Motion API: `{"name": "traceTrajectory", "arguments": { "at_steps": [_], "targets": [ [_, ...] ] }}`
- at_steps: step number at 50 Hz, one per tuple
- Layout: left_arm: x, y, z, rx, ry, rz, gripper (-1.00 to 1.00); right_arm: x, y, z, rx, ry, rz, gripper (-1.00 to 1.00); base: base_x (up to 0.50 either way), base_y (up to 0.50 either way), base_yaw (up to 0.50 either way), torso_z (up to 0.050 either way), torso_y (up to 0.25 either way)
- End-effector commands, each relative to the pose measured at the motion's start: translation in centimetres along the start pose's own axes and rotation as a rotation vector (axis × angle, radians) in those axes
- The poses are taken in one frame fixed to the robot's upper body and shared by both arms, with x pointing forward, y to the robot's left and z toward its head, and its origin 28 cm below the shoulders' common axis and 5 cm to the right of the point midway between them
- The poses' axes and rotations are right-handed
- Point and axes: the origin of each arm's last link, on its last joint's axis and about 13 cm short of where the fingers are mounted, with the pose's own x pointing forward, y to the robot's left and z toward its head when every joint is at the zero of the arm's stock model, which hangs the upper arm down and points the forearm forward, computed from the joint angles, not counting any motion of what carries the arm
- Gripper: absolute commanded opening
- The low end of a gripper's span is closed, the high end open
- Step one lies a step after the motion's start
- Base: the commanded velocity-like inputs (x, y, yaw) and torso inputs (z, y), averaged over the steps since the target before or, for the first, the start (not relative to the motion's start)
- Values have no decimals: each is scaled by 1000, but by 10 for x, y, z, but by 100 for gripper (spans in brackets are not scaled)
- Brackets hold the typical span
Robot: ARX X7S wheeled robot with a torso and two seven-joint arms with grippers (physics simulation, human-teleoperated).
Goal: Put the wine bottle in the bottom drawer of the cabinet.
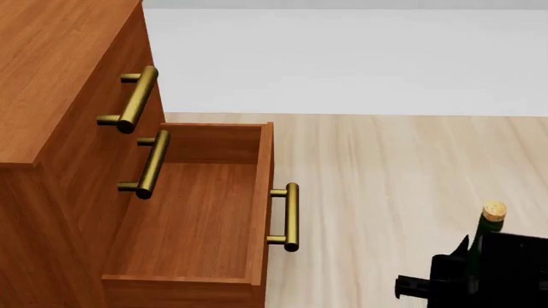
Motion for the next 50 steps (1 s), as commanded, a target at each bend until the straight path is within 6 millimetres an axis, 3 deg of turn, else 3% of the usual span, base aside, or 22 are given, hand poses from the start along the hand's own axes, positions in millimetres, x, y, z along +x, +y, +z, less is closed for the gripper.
{"name": "traceTrajectory", "arguments": {
  "at_steps": [1, 12, 21, 50],
  "targets": [
    [0, 0, 0, 1, 0, 0, 100, 14, -3, 13, -53, -28, -32, -100, 0, 0, 0, 0, 0],
    [0, 0, 0, 4, -1, 1, 100, 25, -8, 23, -83, -29, -67, -100, 0, 0, 0, 0, 0],
    [0, 0, 0, 5, -1, 3, 100, 22, -10, 41, -105, -58, -80, -100, 0, 0, 0, 0, 1],
    [0, 0, 0, 1, -1, 1, 100, -5, 2, 142, -118, -218, 45, -100, 0, 0, 0, 0, 1]
  ]
}}
